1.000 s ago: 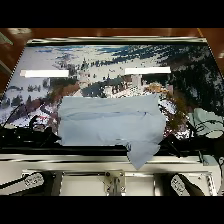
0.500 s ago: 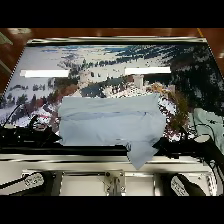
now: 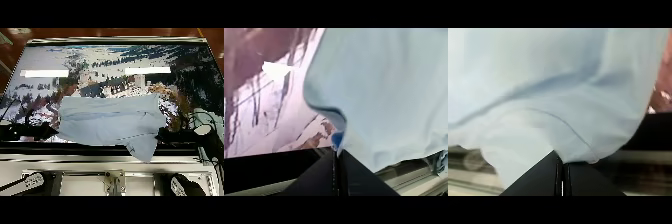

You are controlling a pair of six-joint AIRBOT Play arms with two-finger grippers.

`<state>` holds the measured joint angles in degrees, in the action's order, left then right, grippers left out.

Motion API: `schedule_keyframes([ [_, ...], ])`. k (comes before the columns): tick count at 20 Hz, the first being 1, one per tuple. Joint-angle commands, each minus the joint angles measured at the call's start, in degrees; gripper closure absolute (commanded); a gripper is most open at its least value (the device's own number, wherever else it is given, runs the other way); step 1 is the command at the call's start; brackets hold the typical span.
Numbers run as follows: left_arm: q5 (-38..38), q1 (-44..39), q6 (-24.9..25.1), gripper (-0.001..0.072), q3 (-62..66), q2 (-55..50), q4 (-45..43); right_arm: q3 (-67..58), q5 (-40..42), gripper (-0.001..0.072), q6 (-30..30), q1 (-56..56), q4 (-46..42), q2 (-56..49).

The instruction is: Fold the shirts.

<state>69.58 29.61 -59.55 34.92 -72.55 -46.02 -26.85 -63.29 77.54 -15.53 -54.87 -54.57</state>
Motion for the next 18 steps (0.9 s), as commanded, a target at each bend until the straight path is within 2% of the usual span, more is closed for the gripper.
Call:
schedule_keyframes([
  [1, -0.20, -0.13, 0.37, 0.0671, 5.42, 1.62, 5.49, -6.29, 2.49, 0.0651, 1.53, 0.42, 3.32, 0.90],
  [4, -2.89, -2.32, -1.36, 0.0672, 10.47, 1.46, 6.64, -10.88, 7.78, 0.0651, 1.84, 0.46, 5.66, -3.06],
  [10, -11.41, -8.00, -6.51, 0.0672, 18.05, -3.85, 6.67, -26.27, 16.92, 0.0651, 2.62, 5.11, 6.93, -19.21],
  [14, -12.00, -9.33, -7.39, 0.0671, 25.22, -11.28, 9.03, -36.24, 16.94, 0.0651, 2.82, 5.77, 7.23, -29.07],
  [18, -12.04, -13.16, -9.18, 0.0671, 30.75, -18.88, 10.47, -39.39, 18.86, 0.0650, 2.84, 6.36, 7.28, -35.69],
])
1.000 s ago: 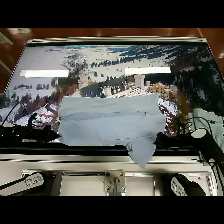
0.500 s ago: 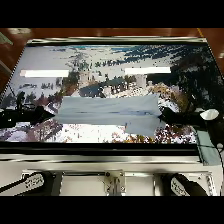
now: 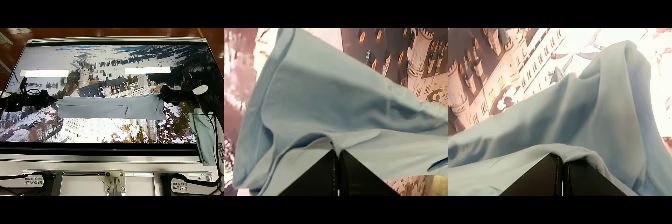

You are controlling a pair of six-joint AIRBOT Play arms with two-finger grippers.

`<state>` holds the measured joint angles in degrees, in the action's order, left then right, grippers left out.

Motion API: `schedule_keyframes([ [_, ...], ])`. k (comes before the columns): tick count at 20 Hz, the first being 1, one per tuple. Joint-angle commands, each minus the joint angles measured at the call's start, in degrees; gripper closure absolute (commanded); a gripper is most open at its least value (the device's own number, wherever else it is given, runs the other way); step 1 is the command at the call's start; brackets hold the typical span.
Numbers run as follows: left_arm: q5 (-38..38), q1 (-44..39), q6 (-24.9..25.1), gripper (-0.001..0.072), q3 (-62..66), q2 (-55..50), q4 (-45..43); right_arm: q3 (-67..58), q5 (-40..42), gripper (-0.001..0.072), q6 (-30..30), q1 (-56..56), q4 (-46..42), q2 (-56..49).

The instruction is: Fold the shirts.

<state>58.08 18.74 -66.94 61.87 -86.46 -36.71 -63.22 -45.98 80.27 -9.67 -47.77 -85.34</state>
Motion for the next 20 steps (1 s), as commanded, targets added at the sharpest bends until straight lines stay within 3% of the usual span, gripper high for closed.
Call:
schedule_keyframes([
  [1, -0.55, -3.02, -1.97, 0.0672, 4.24, -6.80, 1.16, -3.02, 1.68, 0.0650, 0.07, 0.48, -0.15, -6.12],
  [2, -0.50, -3.41, -2.60, 0.0671, 4.31, -8.22, 1.16, -3.02, 1.68, 0.0630, 0.04, 0.48, -0.79, -7.23],
  [3, -0.33, -3.41, -3.50, 0.0670, 4.31, -9.44, 1.14, -3.02, 1.95, 0.0562, -0.04, 0.48, -0.96, -8.17],
  [4, 0.22, -3.26, -3.67, 0.0633, 4.31, -10.19, 1.11, -3.02, 2.43, 0.0320, -0.04, 0.48, -0.92, -8.72],
  [5, 0.50, -2.95, -3.69, 0.0486, 4.31, -10.32, 1.11, -3.02, 3.04, 0.0099, -0.72, 0.48, -0.92, -8.85],
  [6, 1.01, -2.40, -3.67, 0.0290, 4.57, -10.12, 1.16, -3.17, 3.06, 0.0071, -3.02, 0.26, -1.18, -8.61],
  [7, 2.16, -1.62, -3.67, 0.0148, 5.27, -9.97, 1.14, -3.50, 2.67, 0.0071, -4.94, -0.31, -2.45, -7.96],
  [8, 3.76, -0.50, -3.54, 0.0114, 6.56, -9.81, 1.14, -3.63, 2.56, 0.0071, -5.84, -1.11, -5.16, -6.86],
  [9, 5.68, 0.66, -2.67, 0.0116, 8.11, -9.75, 1.14, -3.63, 2.19, 0.0070, -5.97, -1.92, -9.57, -5.64],
  [10, 7.74, 1.88, -2.60, 0.0118, 9.90, -9.66, 1.16, -3.63, 0.66, 0.0012, -5.35, -2.69, -14.29, -4.61],
  [12, 11.47, 3.54, -2.82, 0.0123, 13.11, -9.11, 1.20, -3.61, -3.45, 0.0006, -2.58, -4.79, -19.21, -4.35],
  [14, 14.69, 3.89, -2.80, 0.0124, 15.34, -8.13, 1.20, -3.61, -7.17, 0.0006, -3.50, -6.54, -15.21, -5.70],
  [17, 17.00, 3.65, -2.82, 0.0125, 16.92, -6.34, 1.64, -3.61, -11.65, 0.0006, -11.08, -6.58, -4.79, -9.64],
  [20, 17.00, 3.85, -2.80, 0.0126, 16.94, -4.20, 5.66, -3.61, -12.61, 0.0007, -12.22, -5.79, 0.63, -13.75],
])
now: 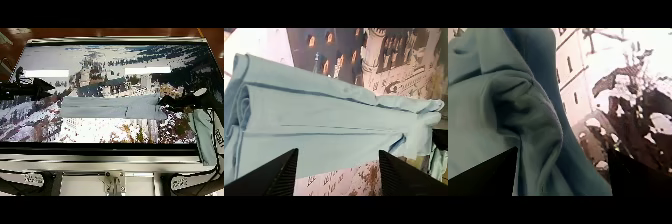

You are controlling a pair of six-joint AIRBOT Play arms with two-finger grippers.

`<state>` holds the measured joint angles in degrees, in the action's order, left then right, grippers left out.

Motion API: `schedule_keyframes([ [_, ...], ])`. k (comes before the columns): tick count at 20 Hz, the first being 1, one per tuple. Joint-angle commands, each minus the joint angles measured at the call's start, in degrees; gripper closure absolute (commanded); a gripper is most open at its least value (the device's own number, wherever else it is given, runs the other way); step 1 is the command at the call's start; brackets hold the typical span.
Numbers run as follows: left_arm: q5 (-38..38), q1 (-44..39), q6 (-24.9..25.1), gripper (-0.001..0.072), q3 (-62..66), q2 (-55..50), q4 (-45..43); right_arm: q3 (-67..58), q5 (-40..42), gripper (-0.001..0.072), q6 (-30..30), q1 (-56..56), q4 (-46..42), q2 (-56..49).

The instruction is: Fold the shirts.

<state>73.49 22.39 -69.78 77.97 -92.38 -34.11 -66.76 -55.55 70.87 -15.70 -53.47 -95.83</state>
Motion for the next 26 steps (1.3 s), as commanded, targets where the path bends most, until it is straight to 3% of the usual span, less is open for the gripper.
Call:
schedule_keyframes([
  [1, 1.60, 0.20, 0.04, 0.0126, 0.83, 2.49, 4.92, -0.07, -2.93, 0.0008, -2.84, 0.26, 7.58, -4.11],
  [5, 1.62, -0.04, 0.28, 0.0127, 0.83, 3.89, 11.37, -0.07, -2.51, 0.0018, -2.89, 2.16, 10.91, -6.54],
  [6, 1.60, -0.31, 0.28, 0.0141, 0.83, 3.87, 11.76, -0.07, -2.54, 0.0097, -2.86, 2.82, 11.28, -6.95],
  [7, 1.60, -0.74, 0.28, 0.0222, 0.83, 3.85, 11.72, -0.09, -2.56, 0.0302, -2.95, 3.39, 11.08, -6.91],
  [8, 1.60, -1.33, 0.28, 0.0246, 0.81, 3.85, 11.72, -0.09, -2.80, 0.0549, -3.10, 3.41, 11.21, -6.75],
  [9, 1.57, -2.08, 0.31, 0.0314, 0.81, 3.85, 11.69, -0.09, -3.58, 0.0647, -3.08, 3.28, 11.52, -6.29],
  [12, 1.60, -6.21, 5.90, 0.0671, 0.81, 3.78, 11.63, -0.09, -8.26, 0.0650, -3.10, 2.01, 11.63, -2.05],
  [14, 0.46, -11.06, 9.70, 0.0669, 0.79, 3.17, 11.37, -0.09, -11.72, 0.0650, -2.40, 1.64, 11.63, 2.60],
  [20, -10.75, -30.91, 9.70, 0.0670, 0.57, -3.87, 8.17, -0.09, -22.99, 0.0650, 7.02, 1.64, 10.25, 18.47],
  [26, -12.70, -45.09, 9.55, 0.0670, 0.57, -11.72, 13.92, -0.09, -30.91, 0.0650, 14.80, 1.66, 6.43, 28.65],
])
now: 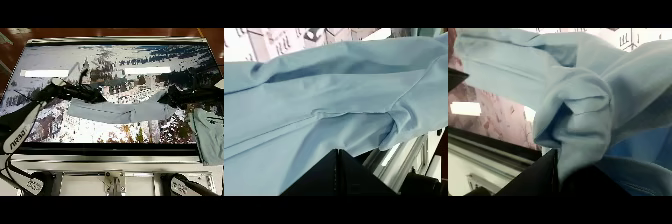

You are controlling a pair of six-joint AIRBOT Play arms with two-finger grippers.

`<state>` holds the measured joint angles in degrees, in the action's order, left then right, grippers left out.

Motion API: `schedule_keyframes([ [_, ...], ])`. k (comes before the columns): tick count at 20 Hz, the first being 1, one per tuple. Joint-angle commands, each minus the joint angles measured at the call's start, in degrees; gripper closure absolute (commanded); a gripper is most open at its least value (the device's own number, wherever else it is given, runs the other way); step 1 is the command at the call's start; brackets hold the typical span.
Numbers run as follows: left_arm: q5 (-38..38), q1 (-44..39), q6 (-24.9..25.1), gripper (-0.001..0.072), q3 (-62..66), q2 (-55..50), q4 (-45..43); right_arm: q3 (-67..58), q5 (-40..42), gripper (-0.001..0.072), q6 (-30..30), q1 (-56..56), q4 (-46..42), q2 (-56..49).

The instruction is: Fold the shirts.

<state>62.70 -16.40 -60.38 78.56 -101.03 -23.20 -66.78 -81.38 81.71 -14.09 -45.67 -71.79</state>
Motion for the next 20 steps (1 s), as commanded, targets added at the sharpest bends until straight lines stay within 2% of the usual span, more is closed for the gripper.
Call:
schedule_keyframes([
  [1, -2.03, -8.09, 0.15, 0.0669, -0.02, -3.72, 3.21, -0.07, -6.25, 0.0650, 5.03, 0.02, -1.38, 6.10],
  [5, -2.29, -14.93, 0.13, 0.0669, -0.02, -5.73, 5.38, -0.07, -7.45, 0.0650, 8.31, 0.02, -1.38, 11.34],
  [7, -5.09, -18.75, 0.09, 0.0669, -0.02, -6.29, 5.70, -0.07, -7.63, 0.0650, 9.90, 0.02, -1.33, 13.29],
  [10, -11.06, -24.28, -3.96, 0.0669, -0.02, -7.69, 7.69, -0.07, -8.94, 0.0650, 11.54, 0.04, -1.36, 15.43],
  [13, -11.76, -26.45, -3.10, 0.0670, -0.02, -9.03, 12.76, -0.04, -9.09, 0.0650, 13.31, 0.13, -1.36, 16.63],
  [17, -11.19, -18.84, -1.57, 0.0672, -0.02, -5.81, 12.17, -0.04, -6.40, 0.0651, 15.54, 8.11, -4.96, 16.52],
  [20, -11.04, -6.38, -1.16, 0.0672, 0.00, 2.43, 9.49, 0.00, 1.31, 0.0651, 17.79, 18.86, -11.39, 15.23],
])
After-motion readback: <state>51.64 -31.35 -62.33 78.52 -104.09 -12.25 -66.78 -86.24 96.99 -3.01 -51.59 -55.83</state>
